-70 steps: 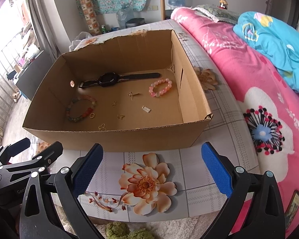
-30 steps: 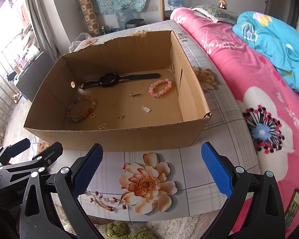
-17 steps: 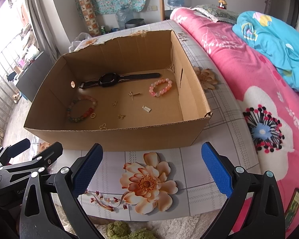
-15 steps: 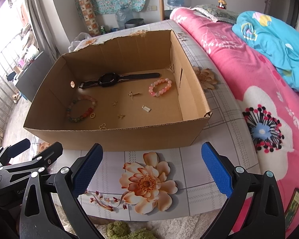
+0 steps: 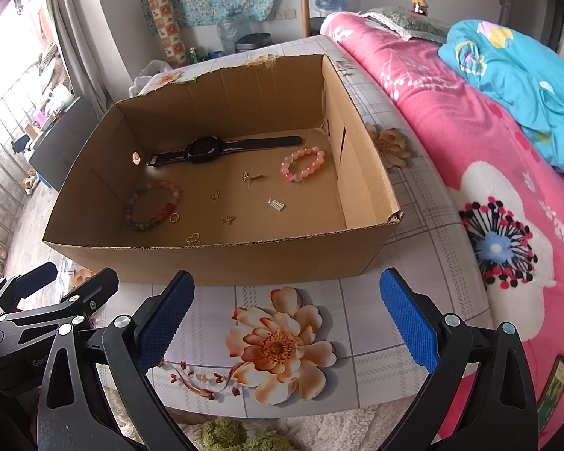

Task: Organize jewelry

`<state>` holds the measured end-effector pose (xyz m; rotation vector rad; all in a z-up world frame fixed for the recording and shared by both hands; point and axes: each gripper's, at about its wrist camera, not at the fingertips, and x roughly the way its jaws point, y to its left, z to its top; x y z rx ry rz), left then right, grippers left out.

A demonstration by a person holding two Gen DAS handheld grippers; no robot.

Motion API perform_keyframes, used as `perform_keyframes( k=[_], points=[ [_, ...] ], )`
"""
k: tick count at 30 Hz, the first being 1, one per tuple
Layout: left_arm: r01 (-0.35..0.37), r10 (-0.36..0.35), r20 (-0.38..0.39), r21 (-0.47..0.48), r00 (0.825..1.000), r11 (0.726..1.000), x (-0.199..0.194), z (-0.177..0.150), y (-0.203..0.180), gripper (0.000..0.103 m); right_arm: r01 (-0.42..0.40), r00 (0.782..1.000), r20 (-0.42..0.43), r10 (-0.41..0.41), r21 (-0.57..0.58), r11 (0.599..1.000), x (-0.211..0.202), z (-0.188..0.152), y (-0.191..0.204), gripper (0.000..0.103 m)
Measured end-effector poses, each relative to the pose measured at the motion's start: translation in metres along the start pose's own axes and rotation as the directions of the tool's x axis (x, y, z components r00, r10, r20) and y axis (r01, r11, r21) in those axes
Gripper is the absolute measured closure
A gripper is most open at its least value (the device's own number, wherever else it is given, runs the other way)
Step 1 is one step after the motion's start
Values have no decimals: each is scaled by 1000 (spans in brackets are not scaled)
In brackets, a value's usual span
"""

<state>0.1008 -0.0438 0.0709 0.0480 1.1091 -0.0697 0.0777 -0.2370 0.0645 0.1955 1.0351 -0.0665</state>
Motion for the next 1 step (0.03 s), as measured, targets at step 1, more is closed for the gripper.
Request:
perform_keyframes(
  k=[1],
  points=[
    [0,0,0,0,1000,1000,0,0,0,6,0,1000,0,0,0,1000,0,0,0,8]
  ],
)
